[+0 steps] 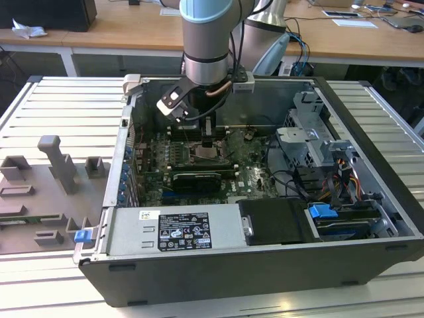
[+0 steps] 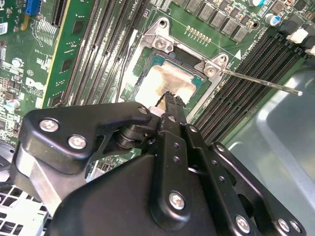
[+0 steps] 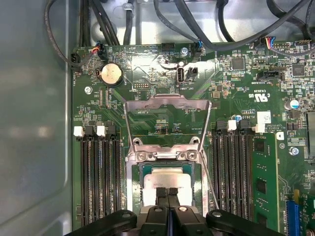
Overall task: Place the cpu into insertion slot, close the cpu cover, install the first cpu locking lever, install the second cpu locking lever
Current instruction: 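Close the cpu cover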
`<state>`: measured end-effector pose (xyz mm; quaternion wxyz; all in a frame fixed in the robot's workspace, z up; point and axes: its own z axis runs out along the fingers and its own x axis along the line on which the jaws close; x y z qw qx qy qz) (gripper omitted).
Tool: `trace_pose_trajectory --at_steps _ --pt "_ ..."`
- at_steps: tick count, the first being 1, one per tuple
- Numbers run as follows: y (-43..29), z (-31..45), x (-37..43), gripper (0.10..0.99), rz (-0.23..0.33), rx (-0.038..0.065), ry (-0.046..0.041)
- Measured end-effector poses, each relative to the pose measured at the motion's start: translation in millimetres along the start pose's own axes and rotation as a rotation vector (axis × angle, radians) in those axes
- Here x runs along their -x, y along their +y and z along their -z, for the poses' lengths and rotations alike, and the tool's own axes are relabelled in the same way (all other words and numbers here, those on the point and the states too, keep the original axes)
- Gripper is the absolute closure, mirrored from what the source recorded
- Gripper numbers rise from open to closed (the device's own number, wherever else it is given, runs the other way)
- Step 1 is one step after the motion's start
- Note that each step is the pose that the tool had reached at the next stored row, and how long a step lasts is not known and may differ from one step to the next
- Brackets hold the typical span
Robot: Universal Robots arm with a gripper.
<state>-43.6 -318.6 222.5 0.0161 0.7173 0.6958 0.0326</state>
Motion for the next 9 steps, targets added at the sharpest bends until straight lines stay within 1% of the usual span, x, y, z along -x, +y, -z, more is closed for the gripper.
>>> trace_pose_trajectory --at_steps 2,5,9 --pt "0.1 1.1 -0.1 0.98 0.0 0.0 0.0003" --pt "0.4 5.2 -0.2 0.98 0.0 0.0 0.0004" --pt "0.5 6.8 -0.2 0.98 0.0 0.0 0.0013"
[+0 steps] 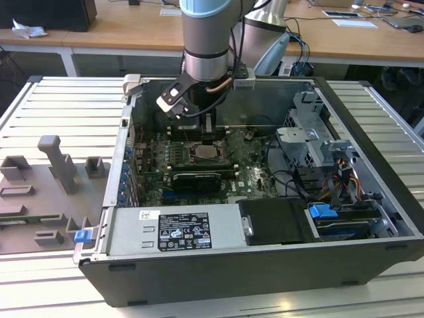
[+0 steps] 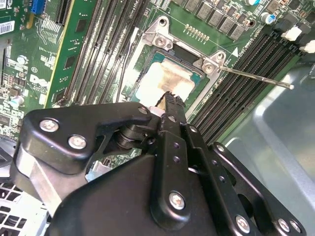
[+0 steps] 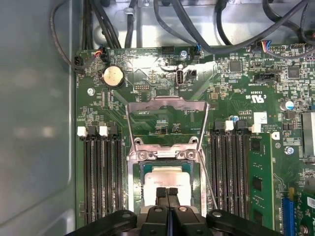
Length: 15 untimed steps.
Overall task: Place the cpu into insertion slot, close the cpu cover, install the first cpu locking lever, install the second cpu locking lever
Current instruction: 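Close the cpu cover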
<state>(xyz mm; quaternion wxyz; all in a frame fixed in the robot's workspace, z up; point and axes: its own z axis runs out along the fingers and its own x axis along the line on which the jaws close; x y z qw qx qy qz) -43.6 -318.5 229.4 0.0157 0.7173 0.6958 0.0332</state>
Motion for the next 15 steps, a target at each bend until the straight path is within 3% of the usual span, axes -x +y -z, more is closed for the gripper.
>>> trace_pose_trajectory --at_steps 6,15 --pt "2.2 0.8 0.0 0.98 0.0 -0.002 0.0039" --pt "2.3 2.6 -0.1 0.98 -0.001 -0.002 0.0178"
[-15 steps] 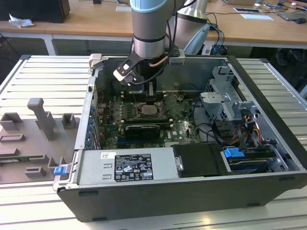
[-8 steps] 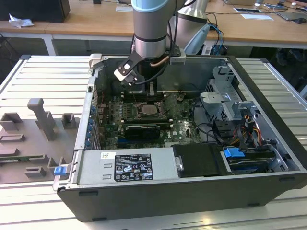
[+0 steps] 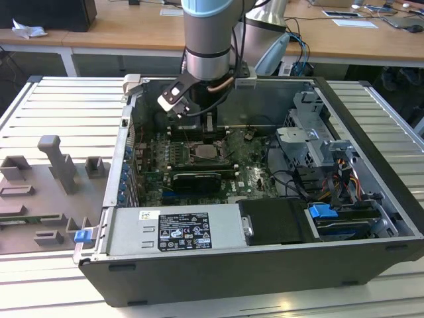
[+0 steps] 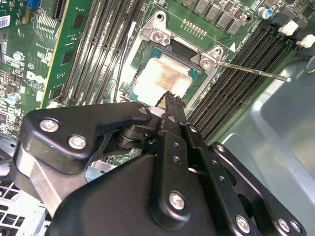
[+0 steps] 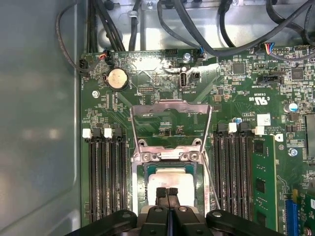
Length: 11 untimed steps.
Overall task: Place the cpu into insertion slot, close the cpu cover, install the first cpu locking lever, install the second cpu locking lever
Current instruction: 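Close the cpu cover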
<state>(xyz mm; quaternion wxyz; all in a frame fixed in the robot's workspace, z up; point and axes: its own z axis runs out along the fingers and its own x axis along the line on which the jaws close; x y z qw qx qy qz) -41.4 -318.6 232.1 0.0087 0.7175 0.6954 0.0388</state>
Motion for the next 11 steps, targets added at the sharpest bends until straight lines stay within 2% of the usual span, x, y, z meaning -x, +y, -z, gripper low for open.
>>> trace_pose_trajectory --at_steps 6,11 --pt "0.6 2.4 -0.1 0.98 0.0 0.0 0.0025" --pt "1.3 12.3 -0.6 0.98 0.0 0.0 0.0026"
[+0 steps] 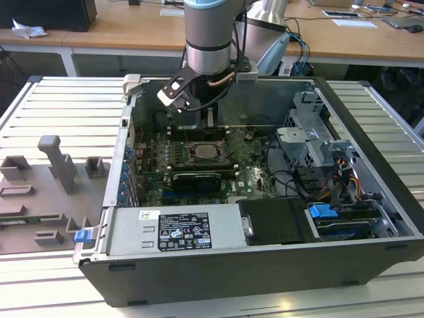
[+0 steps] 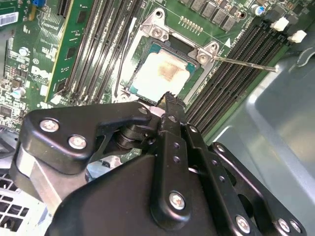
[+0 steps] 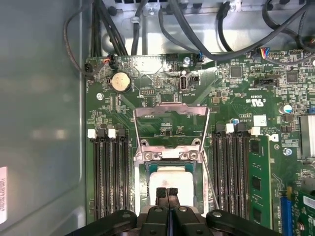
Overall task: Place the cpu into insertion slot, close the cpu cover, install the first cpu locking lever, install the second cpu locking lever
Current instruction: 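Close the cpu cover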
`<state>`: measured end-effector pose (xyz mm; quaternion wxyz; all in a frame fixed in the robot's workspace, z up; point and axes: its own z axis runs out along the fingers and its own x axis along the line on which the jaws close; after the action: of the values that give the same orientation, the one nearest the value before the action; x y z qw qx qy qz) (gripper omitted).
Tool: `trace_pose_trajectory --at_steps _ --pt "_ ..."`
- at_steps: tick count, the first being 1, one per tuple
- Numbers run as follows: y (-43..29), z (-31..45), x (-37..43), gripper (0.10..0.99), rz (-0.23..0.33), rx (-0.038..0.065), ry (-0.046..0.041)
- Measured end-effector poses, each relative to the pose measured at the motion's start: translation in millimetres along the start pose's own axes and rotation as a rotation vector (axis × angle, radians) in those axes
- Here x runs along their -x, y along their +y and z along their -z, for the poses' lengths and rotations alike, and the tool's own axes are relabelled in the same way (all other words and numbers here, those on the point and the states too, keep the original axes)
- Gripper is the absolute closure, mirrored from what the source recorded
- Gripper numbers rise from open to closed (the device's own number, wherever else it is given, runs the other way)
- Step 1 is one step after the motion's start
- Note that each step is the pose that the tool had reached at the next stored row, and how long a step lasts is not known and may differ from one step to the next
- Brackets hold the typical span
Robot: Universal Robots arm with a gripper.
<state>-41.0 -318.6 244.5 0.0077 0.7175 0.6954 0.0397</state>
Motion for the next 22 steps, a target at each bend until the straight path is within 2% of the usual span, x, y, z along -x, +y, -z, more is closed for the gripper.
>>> trace_pose_trajectory --at_steps 5,7,8,14,22 --pt "0.8 2.4 -0.1 0.98 0.0 0.0 0.0026" --pt "9.0 1.8 -0.4 0.98 0.0 -0.001 0.0047" --pt "10.1 2.3 -0.4 0.98 0.0 -0.001 0.0046" --pt "11.2 15.0 -1.0 0.98 0.0 -0.001 0.0047" --pt "13.1 16.5 -1.1 0.98 0.0 0.001 0.0047"
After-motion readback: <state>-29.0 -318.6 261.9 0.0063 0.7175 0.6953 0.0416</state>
